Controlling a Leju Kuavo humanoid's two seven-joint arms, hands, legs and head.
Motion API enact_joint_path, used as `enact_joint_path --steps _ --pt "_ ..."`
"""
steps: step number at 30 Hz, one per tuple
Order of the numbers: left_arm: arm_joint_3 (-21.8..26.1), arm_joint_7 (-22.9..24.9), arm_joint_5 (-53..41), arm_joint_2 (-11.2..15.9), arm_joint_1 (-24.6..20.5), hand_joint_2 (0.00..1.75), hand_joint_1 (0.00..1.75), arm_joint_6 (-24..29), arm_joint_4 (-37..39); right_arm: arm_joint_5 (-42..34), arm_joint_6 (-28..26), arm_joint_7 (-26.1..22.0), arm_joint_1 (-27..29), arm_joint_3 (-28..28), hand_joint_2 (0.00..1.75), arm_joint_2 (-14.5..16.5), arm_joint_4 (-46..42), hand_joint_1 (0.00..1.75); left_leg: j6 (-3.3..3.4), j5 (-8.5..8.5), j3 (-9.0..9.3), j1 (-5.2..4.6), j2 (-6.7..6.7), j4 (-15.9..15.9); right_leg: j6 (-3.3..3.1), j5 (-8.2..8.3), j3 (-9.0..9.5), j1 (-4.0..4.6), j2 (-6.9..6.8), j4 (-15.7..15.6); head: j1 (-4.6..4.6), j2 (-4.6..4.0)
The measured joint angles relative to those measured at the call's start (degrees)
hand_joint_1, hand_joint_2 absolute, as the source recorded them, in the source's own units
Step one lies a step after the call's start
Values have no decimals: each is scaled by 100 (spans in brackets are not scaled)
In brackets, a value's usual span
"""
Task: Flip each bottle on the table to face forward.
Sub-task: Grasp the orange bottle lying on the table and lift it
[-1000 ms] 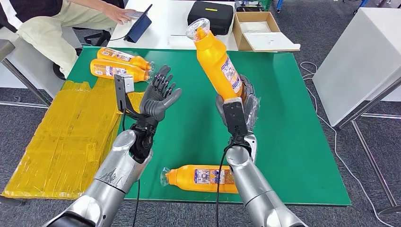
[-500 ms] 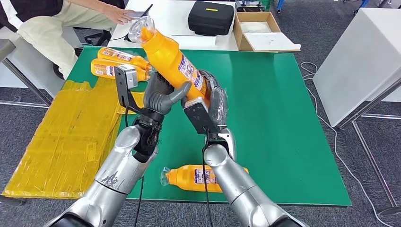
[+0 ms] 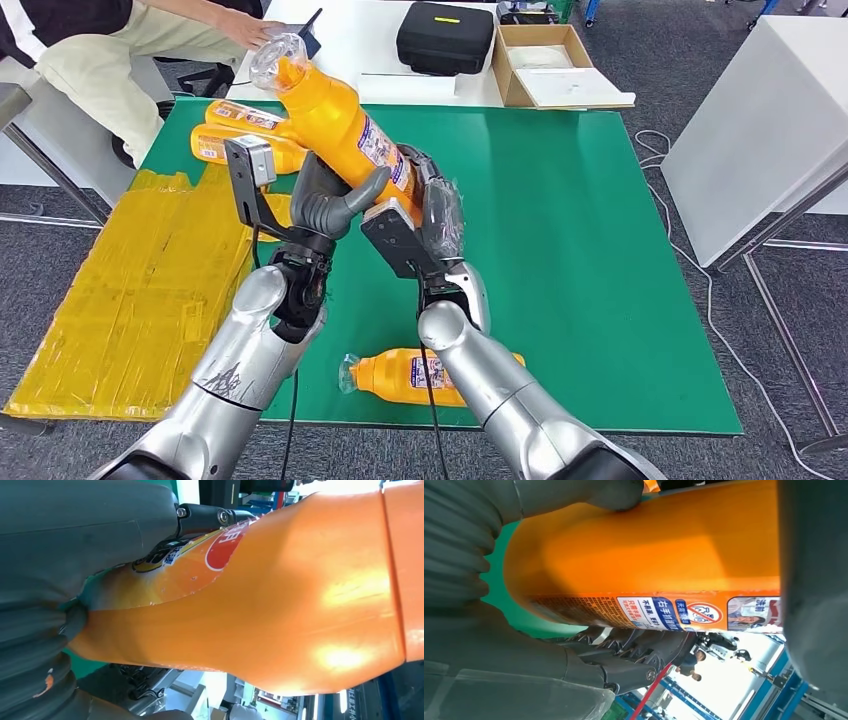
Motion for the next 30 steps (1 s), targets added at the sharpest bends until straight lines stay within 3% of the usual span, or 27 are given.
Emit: enact_joint_path --steps 19,30 --pt "180 -73 34 206 11 175 0 239 0 -89 492 120 -125 385 175 -2 279 173 0 0 0 0 8 0 -1 0 -4 -1 2 0 -1 0" --pt "319 -200 42 282 44 175 0 310 1 22 719 -56 25 465 175 -36 251 174 -1 0 0 0 9 0 -1 -1 -4 -1 3 0 0 0"
